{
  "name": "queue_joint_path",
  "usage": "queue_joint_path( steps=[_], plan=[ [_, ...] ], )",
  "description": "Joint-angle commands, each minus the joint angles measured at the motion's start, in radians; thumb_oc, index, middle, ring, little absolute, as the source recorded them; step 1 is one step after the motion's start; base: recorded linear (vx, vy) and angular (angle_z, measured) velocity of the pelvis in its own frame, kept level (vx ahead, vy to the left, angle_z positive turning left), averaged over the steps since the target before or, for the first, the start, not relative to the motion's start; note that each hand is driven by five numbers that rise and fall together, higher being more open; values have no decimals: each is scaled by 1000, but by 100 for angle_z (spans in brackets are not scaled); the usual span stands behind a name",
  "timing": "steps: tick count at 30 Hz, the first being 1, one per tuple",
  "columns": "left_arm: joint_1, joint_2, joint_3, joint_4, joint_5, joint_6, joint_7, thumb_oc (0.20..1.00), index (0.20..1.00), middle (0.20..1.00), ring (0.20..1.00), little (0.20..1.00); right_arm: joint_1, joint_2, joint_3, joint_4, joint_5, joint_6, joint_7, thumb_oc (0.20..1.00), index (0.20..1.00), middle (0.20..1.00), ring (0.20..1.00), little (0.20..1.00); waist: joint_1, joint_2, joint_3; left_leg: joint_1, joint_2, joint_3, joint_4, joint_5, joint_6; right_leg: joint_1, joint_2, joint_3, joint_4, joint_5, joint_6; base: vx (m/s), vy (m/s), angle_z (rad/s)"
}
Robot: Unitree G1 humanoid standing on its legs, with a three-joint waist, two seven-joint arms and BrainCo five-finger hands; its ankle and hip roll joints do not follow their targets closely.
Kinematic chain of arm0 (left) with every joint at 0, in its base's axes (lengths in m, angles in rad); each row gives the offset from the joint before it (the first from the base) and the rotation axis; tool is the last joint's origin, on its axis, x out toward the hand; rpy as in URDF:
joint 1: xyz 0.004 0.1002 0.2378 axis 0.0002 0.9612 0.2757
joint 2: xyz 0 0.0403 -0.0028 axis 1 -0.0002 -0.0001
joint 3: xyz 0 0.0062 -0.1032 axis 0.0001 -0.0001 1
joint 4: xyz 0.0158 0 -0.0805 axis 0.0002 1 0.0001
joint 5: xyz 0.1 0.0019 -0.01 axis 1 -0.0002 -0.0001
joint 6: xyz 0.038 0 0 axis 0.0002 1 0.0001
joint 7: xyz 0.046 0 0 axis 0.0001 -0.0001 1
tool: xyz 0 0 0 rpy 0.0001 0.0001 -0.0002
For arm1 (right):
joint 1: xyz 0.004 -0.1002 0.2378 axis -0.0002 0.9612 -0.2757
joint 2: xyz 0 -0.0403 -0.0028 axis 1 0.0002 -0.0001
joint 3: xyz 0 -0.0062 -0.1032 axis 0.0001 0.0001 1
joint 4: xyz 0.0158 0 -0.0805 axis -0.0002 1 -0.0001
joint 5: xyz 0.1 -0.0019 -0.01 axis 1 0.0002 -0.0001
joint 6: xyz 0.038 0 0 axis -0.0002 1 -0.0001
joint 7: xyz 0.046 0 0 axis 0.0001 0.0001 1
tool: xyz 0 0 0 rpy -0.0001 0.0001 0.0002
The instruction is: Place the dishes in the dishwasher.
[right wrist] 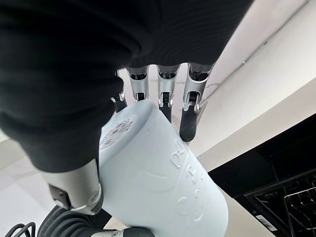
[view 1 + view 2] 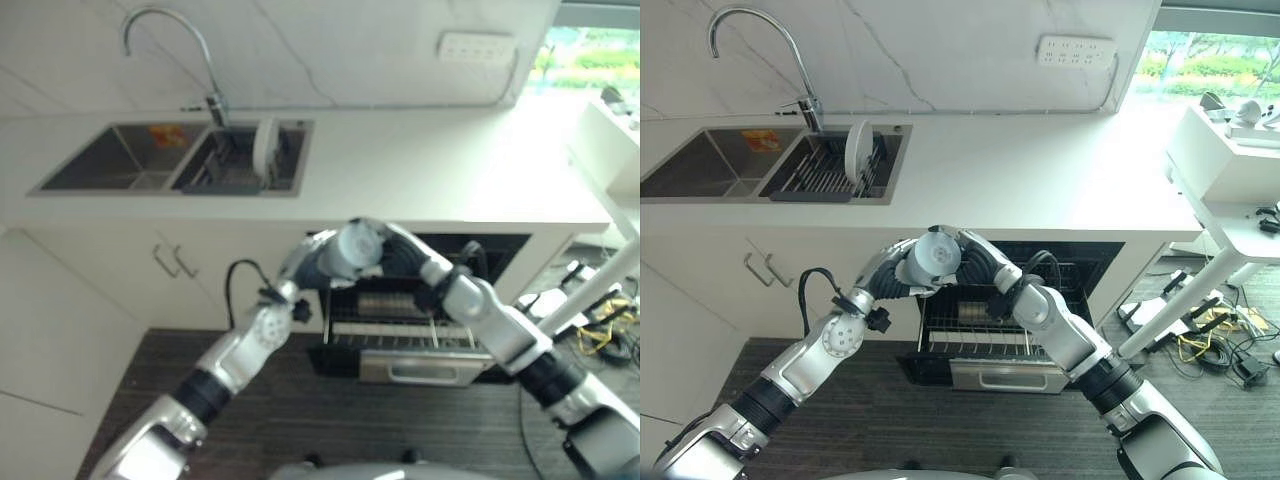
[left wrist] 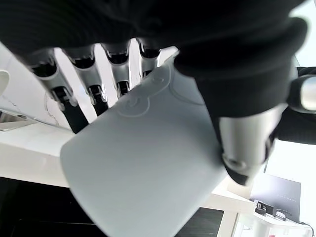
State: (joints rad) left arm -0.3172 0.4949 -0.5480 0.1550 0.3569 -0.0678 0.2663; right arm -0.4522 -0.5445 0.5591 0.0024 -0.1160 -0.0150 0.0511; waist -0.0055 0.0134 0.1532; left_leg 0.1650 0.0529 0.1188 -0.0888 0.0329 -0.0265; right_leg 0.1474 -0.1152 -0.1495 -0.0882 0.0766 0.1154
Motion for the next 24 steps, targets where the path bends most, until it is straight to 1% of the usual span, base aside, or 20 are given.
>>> queue_joint_path(
  steps=[1, 7, 11, 16, 17, 18, 22, 24],
  plan=[
    [-144, -13, -54, -89, 46, -70, -8, 200, 200, 200, 200, 200, -133, 52, 20, -6, 30, -77, -25, 200, 200, 200, 200, 200, 33, -32, 13, 13, -63, -49, 94, -169, 66, 12, 11, 25, 110, -145, -7, 0, 0, 0],
    [-144, -6, -54, -99, 49, -74, -18, 200, 200, 200, 200, 200, -132, 47, 24, -19, 55, -70, -1, 200, 200, 200, 200, 200, 33, -31, 11, 14, -63, -50, 92, -168, 66, 12, 12, 22, 110, -147, -7, 0, 0, 0],
    [-146, 1, -56, -102, 56, -89, -18, 200, 200, 200, 200, 200, -130, 43, 28, -15, 63, -74, 4, 200, 200, 200, 200, 200, 32, -31, 10, 16, -63, -49, 87, -165, 65, 11, 12, 20, 109, -146, -7, 0, 0, 0],
    [-157, 1, -65, -116, 76, -101, -13, 200, 200, 200, 200, 200, -134, 48, 36, -11, 64, -56, 11, 200, 200, 200, 200, 200, 32, -30, 8, 16, -63, -48, 85, -163, 65, 12, 11, 18, 108, -145, -7, 0, 0, 0],
    [-159, 1, -66, -117, 77, -102, -12, 200, 200, 200, 200, 200, -134, 50, 38, -9, 65, -53, 10, 426, 426, 426, 426, 426, 32, -30, 8, 17, -63, -48, 85, -163, 65, 12, 11, 18, 107, -145, -8, 0, 0, 0],
    [-161, 2, -68, -118, 80, -105, -14, 200, 200, 200, 200, 200, -136, 52, 39, -6, 73, -43, 12, 1000, 1000, 1000, 1000, 1000, 32, -30, 8, 18, -63, -48, 84, -163, 65, 13, 12, 18, 106, -145, -8, 0, 0, 0],
    [-168, 7, -71, -124, 84, -112, -19, 200, 200, 200, 200, 200, -140, 51, 38, -9, 85, -18, 34, 1000, 1000, 1000, 1000, 1000, 30, -30, 7, 20, -62, -45, 82, -162, 64, 13, 12, 18, 105, -144, -7, 0, 0, 0],
    [-169, 8, -75, -126, 85, -113, -18, 200, 200, 200, 200, 200, -141, 49, 42, -8, 87, -17, 35, 1000, 1000, 1000, 1000, 1000, 30, -30, 7, 20, -61, -45, 82, -161, 64, 14, 12, 18, 105, -144, -7, 0, 0, 0]
  ],
)
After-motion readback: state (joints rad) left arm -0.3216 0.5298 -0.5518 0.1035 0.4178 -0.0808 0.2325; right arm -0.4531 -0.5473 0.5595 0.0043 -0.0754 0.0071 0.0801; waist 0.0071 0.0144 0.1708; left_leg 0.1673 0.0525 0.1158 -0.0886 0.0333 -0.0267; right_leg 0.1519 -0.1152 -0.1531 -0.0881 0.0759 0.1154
